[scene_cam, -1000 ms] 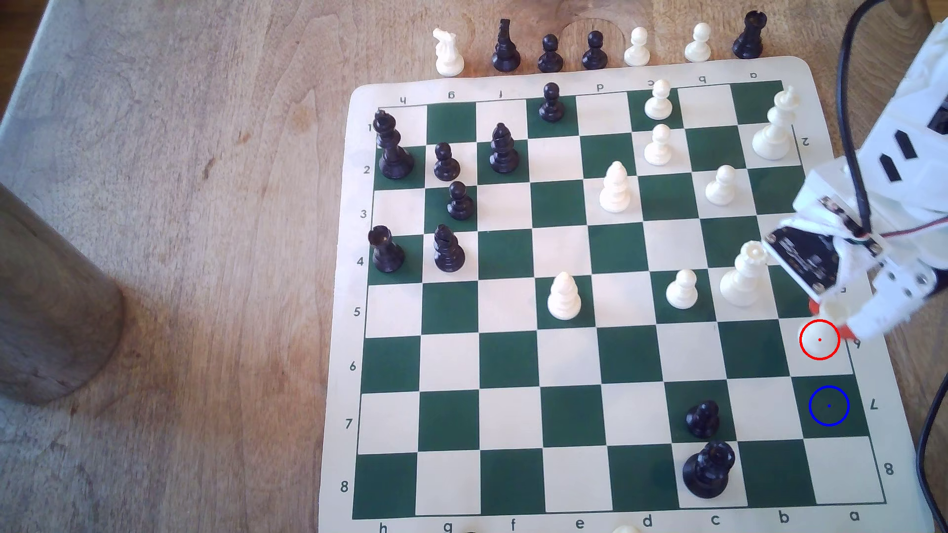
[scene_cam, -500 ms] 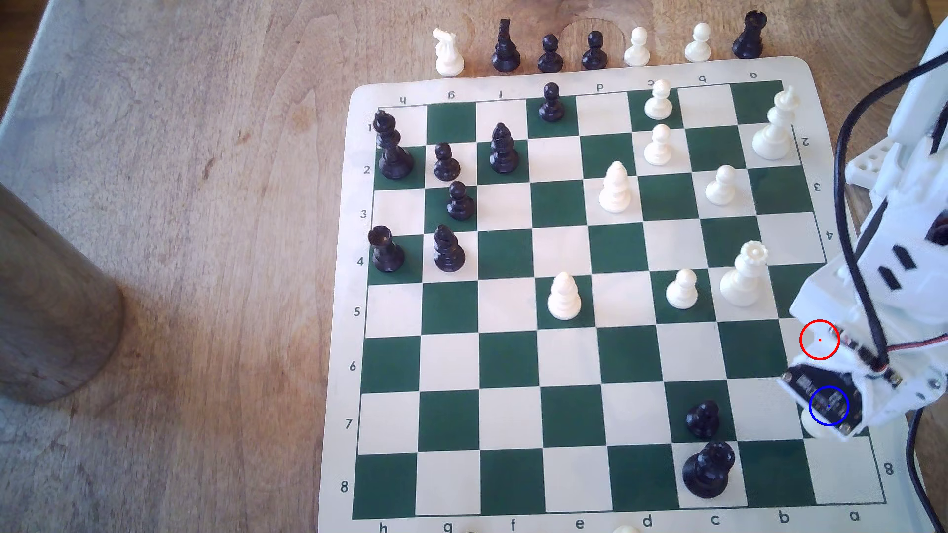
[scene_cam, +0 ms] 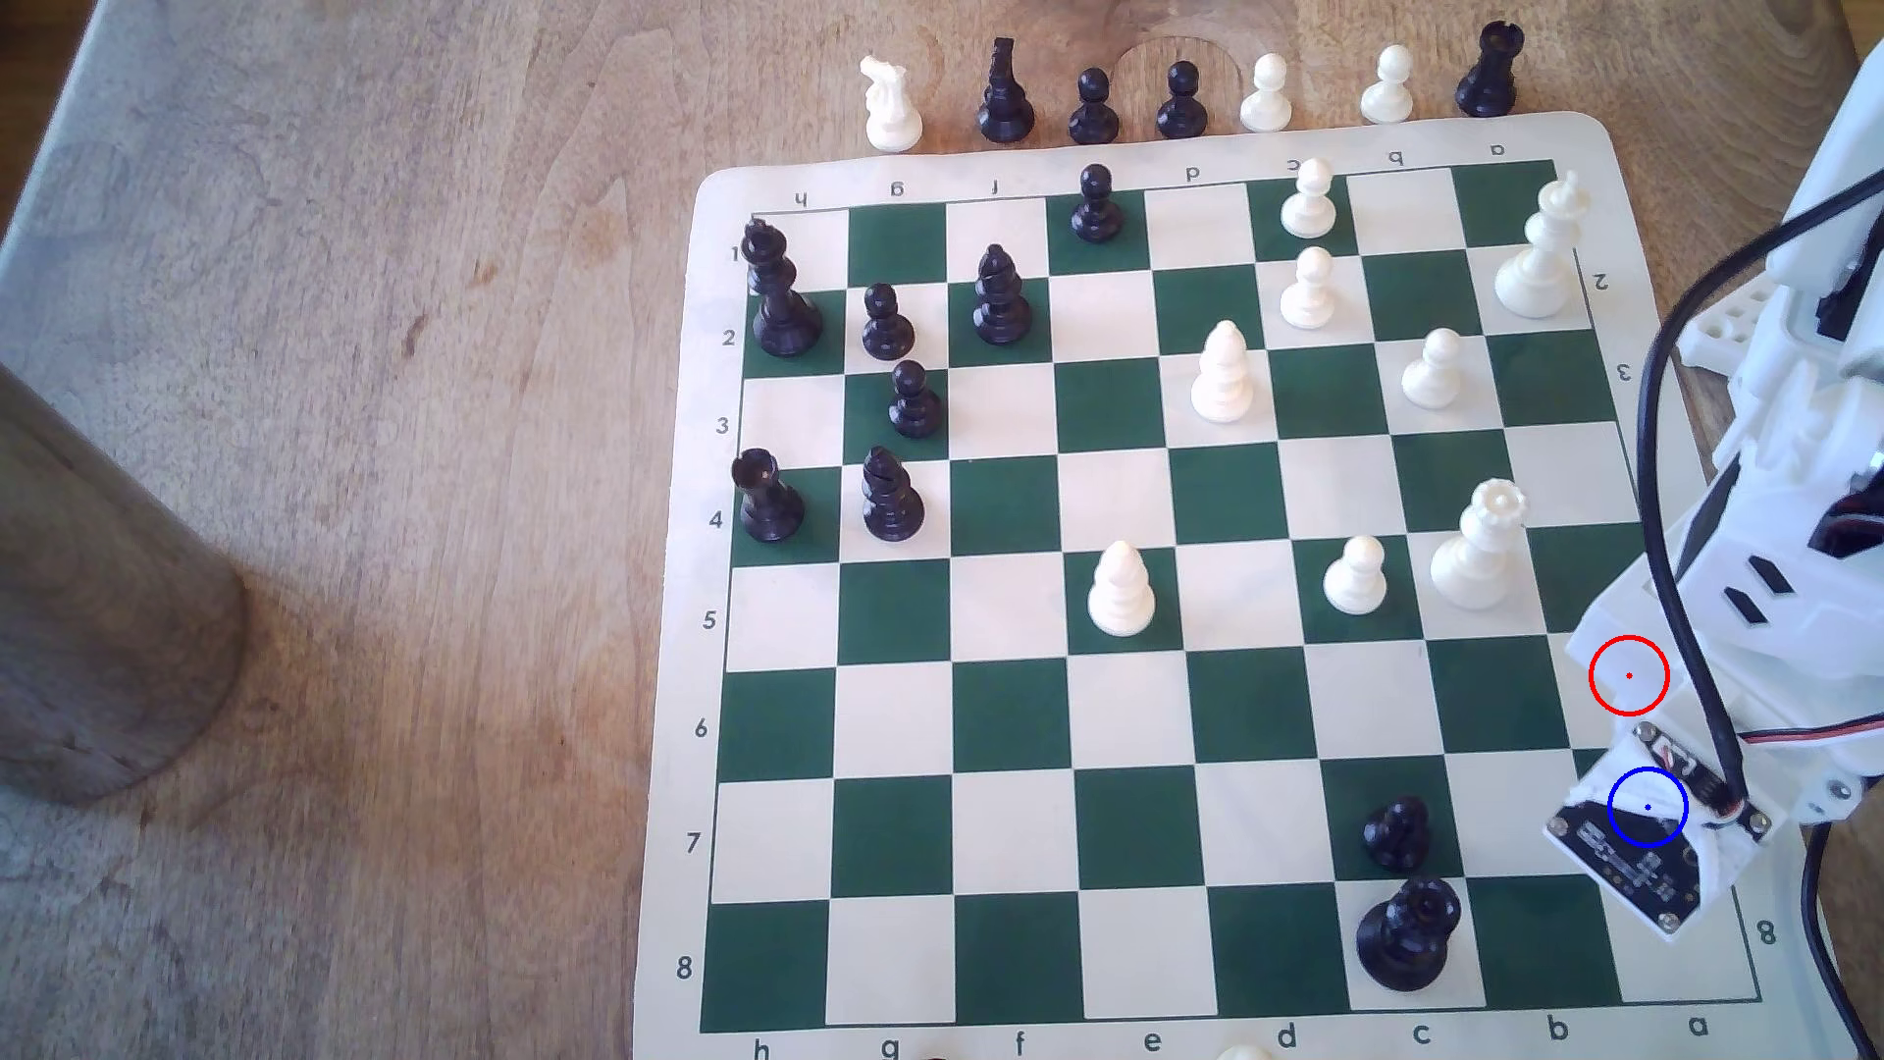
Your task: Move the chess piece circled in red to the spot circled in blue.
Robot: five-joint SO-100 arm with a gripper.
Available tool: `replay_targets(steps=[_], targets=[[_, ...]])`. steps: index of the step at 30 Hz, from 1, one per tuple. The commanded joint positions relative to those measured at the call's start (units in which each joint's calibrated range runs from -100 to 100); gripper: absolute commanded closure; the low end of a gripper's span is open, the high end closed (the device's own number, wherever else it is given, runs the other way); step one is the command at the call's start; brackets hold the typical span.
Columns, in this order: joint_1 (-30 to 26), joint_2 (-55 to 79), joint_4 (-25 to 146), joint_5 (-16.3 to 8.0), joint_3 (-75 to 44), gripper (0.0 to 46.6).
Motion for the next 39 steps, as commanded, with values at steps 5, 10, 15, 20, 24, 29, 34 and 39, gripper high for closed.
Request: replay_targets(steps=[5, 10, 15, 20, 24, 29, 34, 39], targets=[[-0.2, -2.5, 0.7, 0.0, 0.3, 46.2], [-0.5, -3.0, 0.5, -0.1, 0.0, 46.3], [-0.3, -2.4, 0.0, -0.1, 0.0, 46.2], [-0.5, -3.0, -0.9, -0.5, 0.0, 46.3], [-0.8, -3.5, -1.8, -0.9, 0.3, 46.3], [-0.9, -3.6, -1.6, -0.9, 1.2, 44.9], [-0.7, -3.5, -1.3, -0.9, 1.5, 36.4], [-0.8, -4.7, -1.5, -1.5, 2.0, 31.3]])
